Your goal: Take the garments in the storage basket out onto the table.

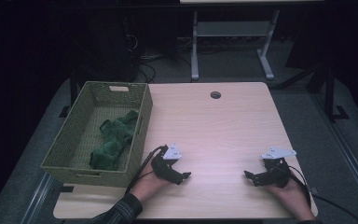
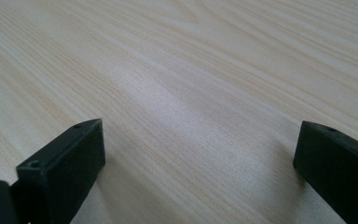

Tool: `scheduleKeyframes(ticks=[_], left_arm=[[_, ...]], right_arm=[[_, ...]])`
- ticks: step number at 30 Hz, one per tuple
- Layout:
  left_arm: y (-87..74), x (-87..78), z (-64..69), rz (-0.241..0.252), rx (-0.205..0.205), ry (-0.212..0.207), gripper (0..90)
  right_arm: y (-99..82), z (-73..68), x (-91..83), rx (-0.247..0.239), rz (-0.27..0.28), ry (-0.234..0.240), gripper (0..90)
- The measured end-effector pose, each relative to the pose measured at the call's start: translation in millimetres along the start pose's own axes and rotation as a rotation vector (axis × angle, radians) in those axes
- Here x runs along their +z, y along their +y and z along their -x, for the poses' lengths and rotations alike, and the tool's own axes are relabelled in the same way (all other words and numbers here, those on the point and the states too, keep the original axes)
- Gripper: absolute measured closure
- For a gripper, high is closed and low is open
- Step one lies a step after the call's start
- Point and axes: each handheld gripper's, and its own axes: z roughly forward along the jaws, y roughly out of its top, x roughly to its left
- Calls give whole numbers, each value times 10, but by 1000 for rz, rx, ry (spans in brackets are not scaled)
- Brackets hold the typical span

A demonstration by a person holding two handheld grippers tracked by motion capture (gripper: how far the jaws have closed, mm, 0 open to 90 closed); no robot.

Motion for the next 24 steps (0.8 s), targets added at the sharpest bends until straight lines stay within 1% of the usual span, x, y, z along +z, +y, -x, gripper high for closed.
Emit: scheduleKeyframes(ticks=[6, 8, 10, 11, 16, 17, 20, 22, 23, 24], left_arm=[[2, 0, -2, 0, -1, -2, 130], [10, -4, -4, -7, 0, 1, 131], [26, -17, 0, -15, -4, -8, 131], [36, -36, 11, -5, 0, -6, 131], [54, -63, 19, -4, 4, -17, 131], [59, -65, 20, 0, -2, -18, 131], [68, -79, 5, -1, 3, -17, 131], [77, -92, 1, 12, -15, -17, 131], [83, -106, -11, 9, -5, -13, 132], [88, -115, -15, 10, -5, -12, 132]], right_arm=[[0, 0, -1, 0, -1, 0, 17], [0, 0, 0, 0, 0, 0, 17], [0, 1, 0, -1, 0, 0, 17], [0, 1, 0, -1, -1, 0, 17], [1, 0, -1, 0, -1, 0, 17], [0, 1, 0, -1, -1, 0, 17], [0, 1, 0, -1, 0, 0, 17], [0, 0, -1, 0, -1, 0, 17], [0, 1, -1, -1, 0, 0, 17], [0, 1, 0, 0, -1, 0, 17]])
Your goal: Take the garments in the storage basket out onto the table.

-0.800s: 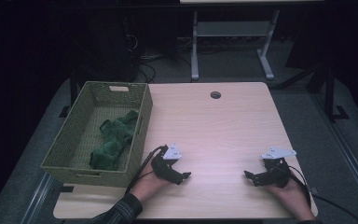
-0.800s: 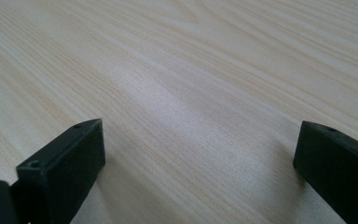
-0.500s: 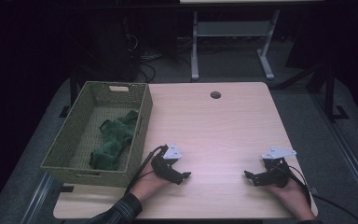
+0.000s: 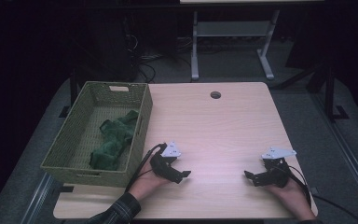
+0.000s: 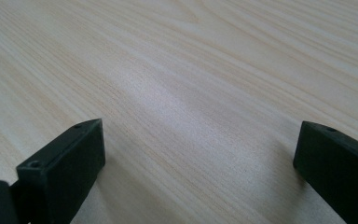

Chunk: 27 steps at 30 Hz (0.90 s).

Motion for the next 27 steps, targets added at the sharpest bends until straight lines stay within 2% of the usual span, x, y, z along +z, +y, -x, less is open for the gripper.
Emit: scheduleKeyframes(ticks=[4, 12, 16, 19, 23, 27], left_arm=[[8, -19, -14, 7, -13, 0, 133], [29, -75, -21, 11, -8, 12, 134], [38, -108, -31, 17, -29, 13, 134], [55, -139, -35, 11, -16, 17, 135], [72, -157, -23, 20, -30, 19, 135], [86, -185, -23, 16, -21, 23, 135]], right_arm=[[0, 0, 0, 0, 0, 0, 17], [0, 0, 0, 0, 0, 0, 17], [0, -1, 0, 1, 0, 0, 17], [0, 0, 0, 0, 0, 0, 17], [0, -1, 0, 1, 1, -1, 17], [0, 0, 0, 0, 0, 0, 17]])
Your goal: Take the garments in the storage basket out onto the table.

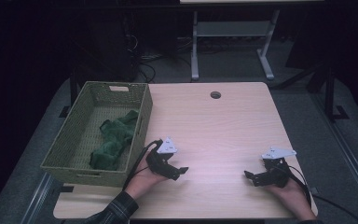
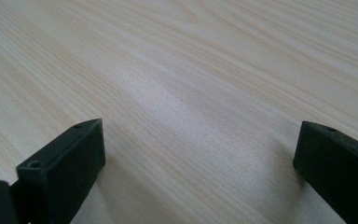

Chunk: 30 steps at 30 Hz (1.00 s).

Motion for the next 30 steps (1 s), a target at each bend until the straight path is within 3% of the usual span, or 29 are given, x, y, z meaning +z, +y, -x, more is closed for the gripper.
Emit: scheduleKeyframes(ticks=[10, 30], left_arm=[[53, -74, 1, 17, -19, 4, 136], [260, -271, -20, 32, 1, -16, 136]], right_arm=[[0, 0, 0, 0, 0, 0, 17], [0, 0, 0, 1, 0, 0, 17]])
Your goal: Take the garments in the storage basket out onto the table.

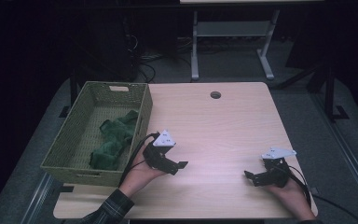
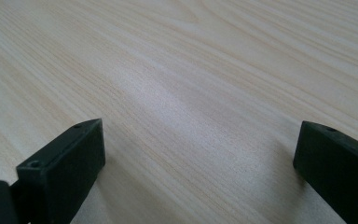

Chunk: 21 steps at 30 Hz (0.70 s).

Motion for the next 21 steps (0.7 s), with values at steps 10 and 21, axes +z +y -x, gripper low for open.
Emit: scheduleKeyframes(ticks=[10, 21], left_arm=[[153, -106, -41, 19, 10, -19, 136], [261, -174, -146, 26, 10, -20, 137]], right_arm=[[0, 0, 0, -1, 0, -2, 17], [-1, -4, -2, 6, -3, -1, 17]])
